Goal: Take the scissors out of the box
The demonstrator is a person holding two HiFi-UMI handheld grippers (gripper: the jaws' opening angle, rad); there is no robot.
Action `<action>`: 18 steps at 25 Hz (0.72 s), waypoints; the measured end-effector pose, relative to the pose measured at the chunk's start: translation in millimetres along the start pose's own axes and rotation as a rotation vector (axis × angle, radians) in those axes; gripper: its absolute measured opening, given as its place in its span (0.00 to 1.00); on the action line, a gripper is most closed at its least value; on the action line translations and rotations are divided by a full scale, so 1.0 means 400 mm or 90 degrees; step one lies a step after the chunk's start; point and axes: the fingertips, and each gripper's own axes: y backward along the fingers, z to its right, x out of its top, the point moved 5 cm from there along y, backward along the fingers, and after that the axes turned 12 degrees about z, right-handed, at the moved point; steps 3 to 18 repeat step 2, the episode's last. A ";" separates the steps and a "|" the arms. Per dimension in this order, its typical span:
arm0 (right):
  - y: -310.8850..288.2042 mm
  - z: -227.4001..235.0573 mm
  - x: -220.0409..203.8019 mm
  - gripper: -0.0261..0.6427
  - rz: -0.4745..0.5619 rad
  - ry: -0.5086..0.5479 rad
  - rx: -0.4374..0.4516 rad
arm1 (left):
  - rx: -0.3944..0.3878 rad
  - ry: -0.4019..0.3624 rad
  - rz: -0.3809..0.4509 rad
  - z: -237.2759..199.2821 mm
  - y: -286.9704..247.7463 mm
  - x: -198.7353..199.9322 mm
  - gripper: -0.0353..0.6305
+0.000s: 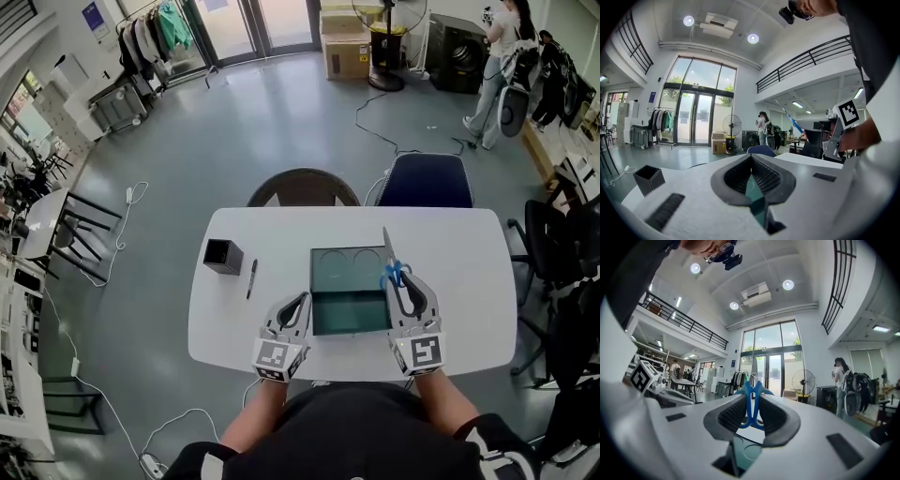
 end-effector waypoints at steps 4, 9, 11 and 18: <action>0.009 0.003 -0.001 0.18 -0.007 0.004 0.002 | 0.004 0.004 -0.005 0.006 0.007 -0.007 0.07; 0.009 0.003 -0.001 0.18 -0.007 0.004 0.002 | 0.004 0.004 -0.005 0.006 0.007 -0.007 0.07; 0.009 0.003 -0.001 0.18 -0.007 0.004 0.002 | 0.004 0.004 -0.005 0.006 0.007 -0.007 0.07; 0.009 0.003 -0.001 0.18 -0.007 0.004 0.002 | 0.004 0.004 -0.005 0.006 0.007 -0.007 0.07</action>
